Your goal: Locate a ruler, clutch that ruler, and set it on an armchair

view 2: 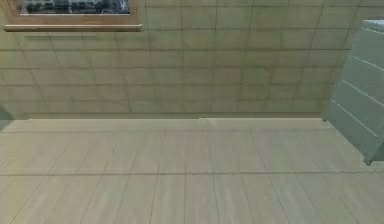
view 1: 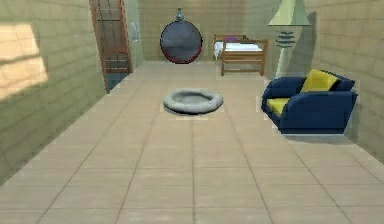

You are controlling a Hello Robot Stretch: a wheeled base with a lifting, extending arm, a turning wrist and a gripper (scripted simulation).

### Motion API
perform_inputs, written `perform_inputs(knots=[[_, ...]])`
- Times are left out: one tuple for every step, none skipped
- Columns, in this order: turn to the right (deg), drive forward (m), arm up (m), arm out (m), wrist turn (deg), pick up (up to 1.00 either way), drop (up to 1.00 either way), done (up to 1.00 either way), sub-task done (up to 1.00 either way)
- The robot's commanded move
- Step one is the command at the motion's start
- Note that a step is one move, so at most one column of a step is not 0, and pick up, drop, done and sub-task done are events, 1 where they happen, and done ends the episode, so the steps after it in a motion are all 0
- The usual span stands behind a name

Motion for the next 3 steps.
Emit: perform_inputs(knots=[[45.0, 0.0, 0.0, 0.0, 0.0, 0.0, 0.0, 0.0, 0.0], [39.0, 0.0, 0.0, 0.0, 0.0, 0.0, 0.0, 0.0, 0.0], [0.0, 0.0, 0.5, 0.0, 0.0, 0.0, 0.0, 0.0, 0.0]])
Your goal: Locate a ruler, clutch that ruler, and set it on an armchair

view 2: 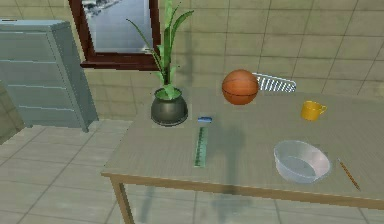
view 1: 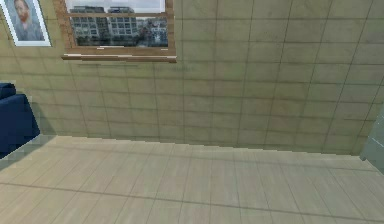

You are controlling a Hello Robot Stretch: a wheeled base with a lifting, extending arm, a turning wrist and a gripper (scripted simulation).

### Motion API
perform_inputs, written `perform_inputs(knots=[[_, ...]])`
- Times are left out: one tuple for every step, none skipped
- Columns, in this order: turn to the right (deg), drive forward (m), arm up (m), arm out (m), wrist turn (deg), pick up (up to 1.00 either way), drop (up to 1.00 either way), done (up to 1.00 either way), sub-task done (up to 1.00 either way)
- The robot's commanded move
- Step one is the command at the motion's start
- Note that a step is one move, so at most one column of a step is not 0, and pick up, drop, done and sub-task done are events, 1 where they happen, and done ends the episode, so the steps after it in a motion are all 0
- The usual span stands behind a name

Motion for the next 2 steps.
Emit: perform_inputs(knots=[[0.0, 0.0, 0.34, 0.0, 0.0, 0.0, 0.0, 0.0, 0.0], [0.0, 0.0, 0.0, 0.36, 0.0, 0.0, 0.0, 0.0, 0.0]])
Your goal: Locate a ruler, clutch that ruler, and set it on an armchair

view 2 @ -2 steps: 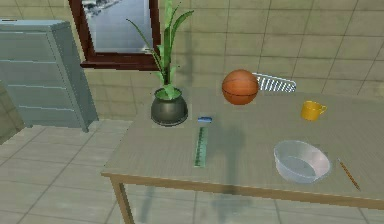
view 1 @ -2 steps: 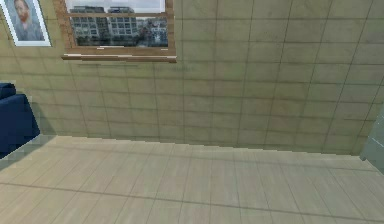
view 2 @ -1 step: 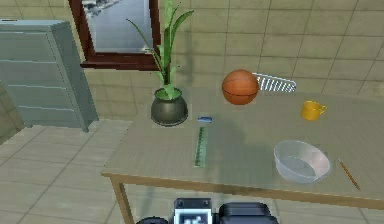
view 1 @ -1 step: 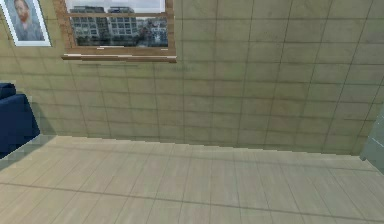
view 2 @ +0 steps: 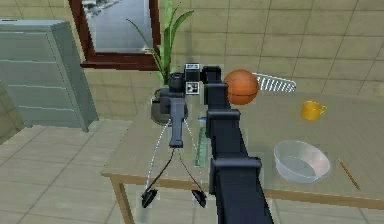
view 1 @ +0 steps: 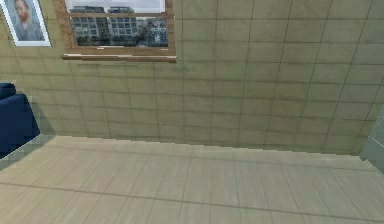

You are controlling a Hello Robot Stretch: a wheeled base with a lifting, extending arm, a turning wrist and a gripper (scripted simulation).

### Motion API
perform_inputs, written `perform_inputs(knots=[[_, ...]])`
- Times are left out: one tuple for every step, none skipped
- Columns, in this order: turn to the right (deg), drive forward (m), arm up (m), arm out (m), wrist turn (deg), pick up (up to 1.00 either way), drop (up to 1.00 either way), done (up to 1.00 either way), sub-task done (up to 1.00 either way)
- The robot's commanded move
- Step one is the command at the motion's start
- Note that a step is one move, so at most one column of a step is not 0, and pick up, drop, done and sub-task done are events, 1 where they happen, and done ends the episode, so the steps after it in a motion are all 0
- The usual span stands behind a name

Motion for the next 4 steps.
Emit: perform_inputs(knots=[[0.0, 0.0, 0.0, 0.0, 45.0, 0.0, 0.0, 0.0, 0.0], [0.0, 0.0, 0.0, 0.0, 45.0, 0.0, 0.0, 0.0, 0.0], [0.0, 0.0, 0.0, 0.0, 45.0, 0.0, 0.0, 0.0, 0.0], [0.0, 0.0, 0.0, 0.0, 45.0, 0.0, 0.0, 0.0, 0.0]])
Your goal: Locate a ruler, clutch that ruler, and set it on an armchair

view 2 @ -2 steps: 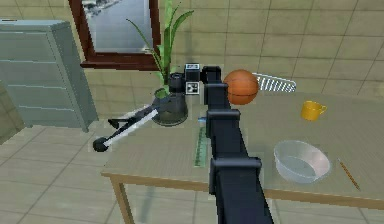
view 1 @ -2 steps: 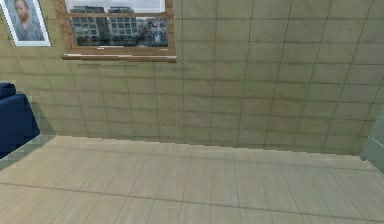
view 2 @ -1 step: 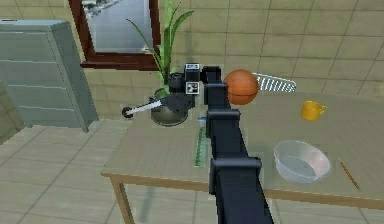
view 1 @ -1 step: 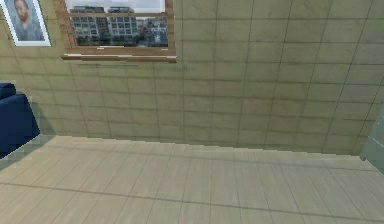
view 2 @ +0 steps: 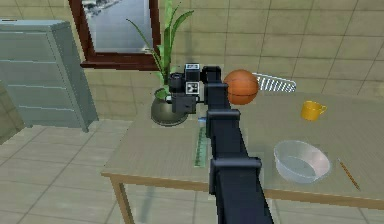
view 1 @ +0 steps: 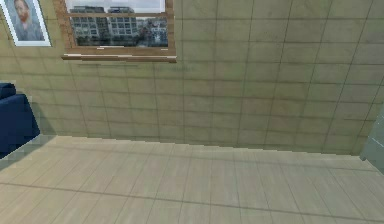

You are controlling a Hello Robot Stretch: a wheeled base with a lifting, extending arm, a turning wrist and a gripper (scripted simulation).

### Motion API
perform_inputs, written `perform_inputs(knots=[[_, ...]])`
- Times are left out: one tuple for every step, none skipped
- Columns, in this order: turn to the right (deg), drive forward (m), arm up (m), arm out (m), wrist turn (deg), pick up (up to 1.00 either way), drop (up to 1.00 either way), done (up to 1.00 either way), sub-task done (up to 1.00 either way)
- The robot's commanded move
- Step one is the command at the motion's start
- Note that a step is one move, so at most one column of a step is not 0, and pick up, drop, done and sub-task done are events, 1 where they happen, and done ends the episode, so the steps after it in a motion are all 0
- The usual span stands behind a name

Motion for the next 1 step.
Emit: perform_inputs(knots=[[0.0, 0.0, 0.0, 0.0, 15.0, 0.0, 0.0, 0.0, 0.0]])
